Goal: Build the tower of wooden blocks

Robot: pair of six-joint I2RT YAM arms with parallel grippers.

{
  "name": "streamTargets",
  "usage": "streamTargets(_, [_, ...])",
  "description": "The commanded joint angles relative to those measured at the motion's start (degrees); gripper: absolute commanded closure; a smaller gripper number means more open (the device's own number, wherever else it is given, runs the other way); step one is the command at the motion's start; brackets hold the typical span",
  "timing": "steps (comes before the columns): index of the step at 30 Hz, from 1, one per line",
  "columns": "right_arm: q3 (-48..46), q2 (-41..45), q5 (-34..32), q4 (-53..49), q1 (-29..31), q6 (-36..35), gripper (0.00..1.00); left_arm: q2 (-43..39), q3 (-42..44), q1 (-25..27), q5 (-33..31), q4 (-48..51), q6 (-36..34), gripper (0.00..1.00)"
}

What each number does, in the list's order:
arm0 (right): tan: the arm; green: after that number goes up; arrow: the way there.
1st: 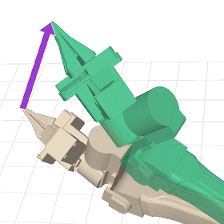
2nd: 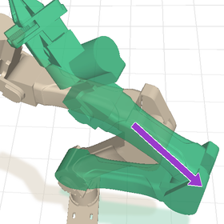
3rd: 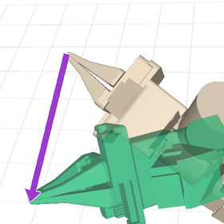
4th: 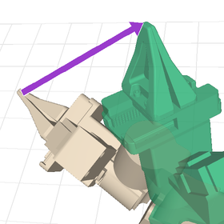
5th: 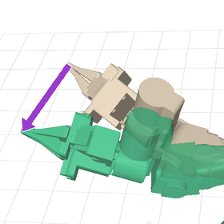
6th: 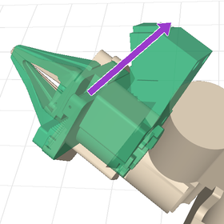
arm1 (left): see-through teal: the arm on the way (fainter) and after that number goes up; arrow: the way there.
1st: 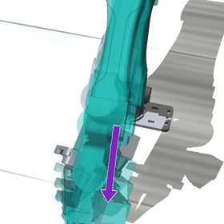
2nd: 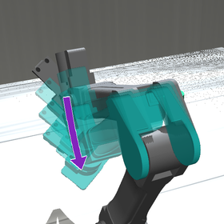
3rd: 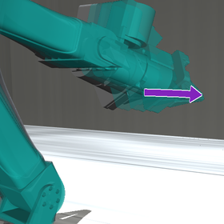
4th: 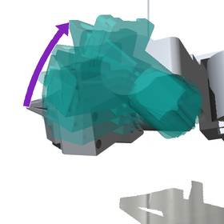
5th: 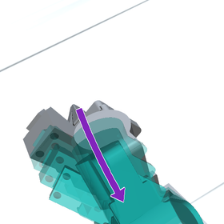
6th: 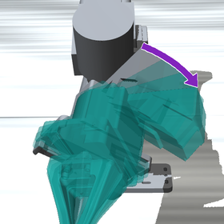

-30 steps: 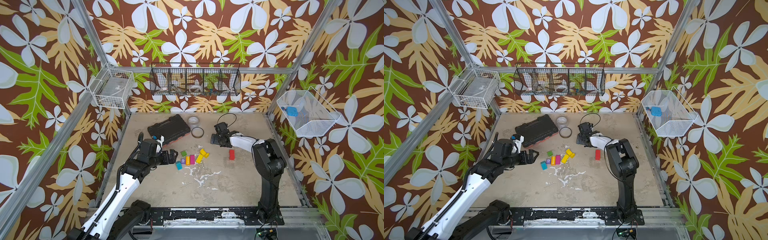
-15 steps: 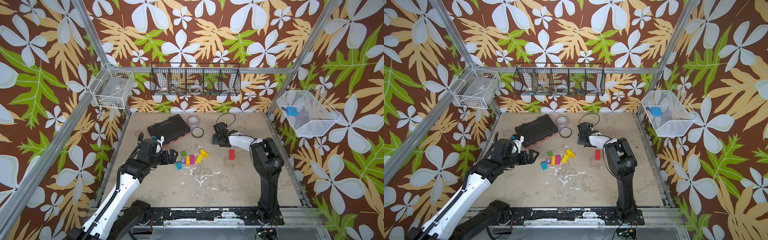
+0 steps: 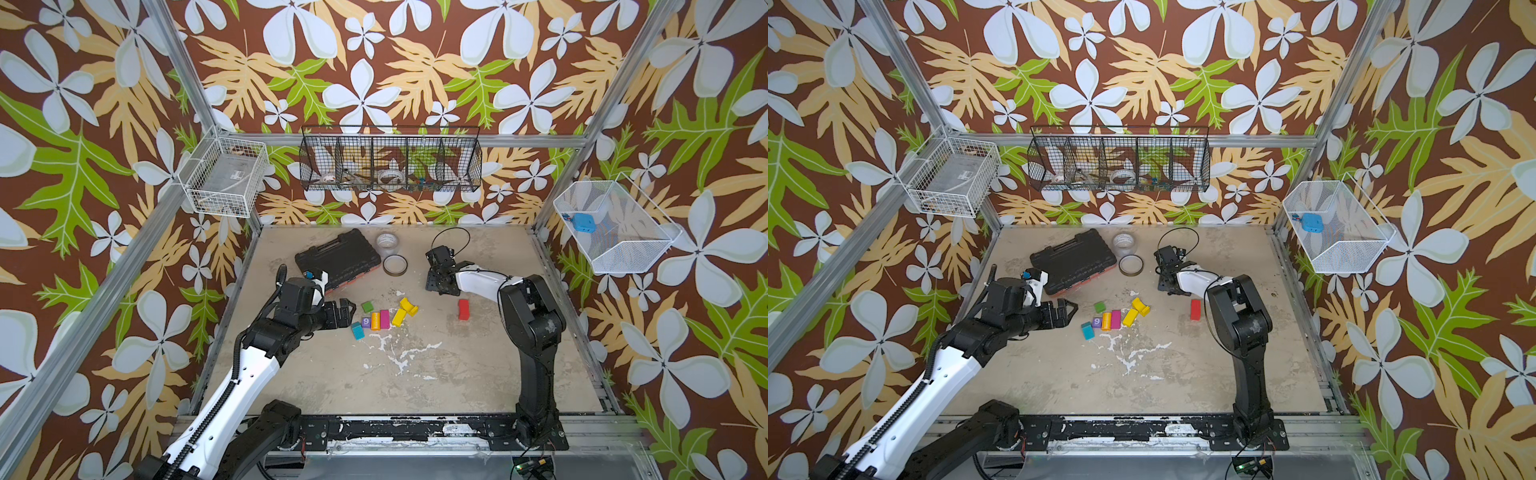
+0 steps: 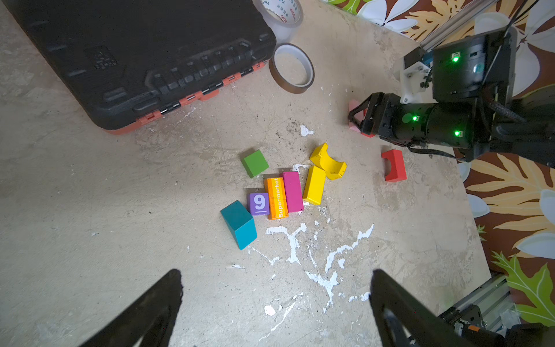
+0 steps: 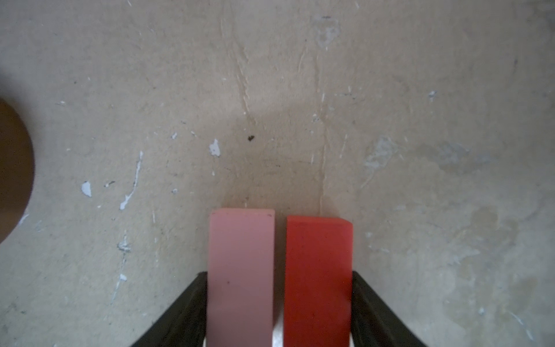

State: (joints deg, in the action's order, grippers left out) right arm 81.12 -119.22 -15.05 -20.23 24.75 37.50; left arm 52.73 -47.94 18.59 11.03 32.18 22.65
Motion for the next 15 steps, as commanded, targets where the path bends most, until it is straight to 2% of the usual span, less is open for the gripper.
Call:
streamTargets(1, [0.1,-0.1,-0.9,-0.8,0.0,0.6,0.32,-0.1,-0.1,0.1,0.4,-0.6,-0.3,0.02])
streamTargets(15, [-0.9,0.9,-0.3,-0.1,-0.1,0.0,0.40,-0.2,-0.1,0.0,0.3,-0.6,-0.3,0.02])
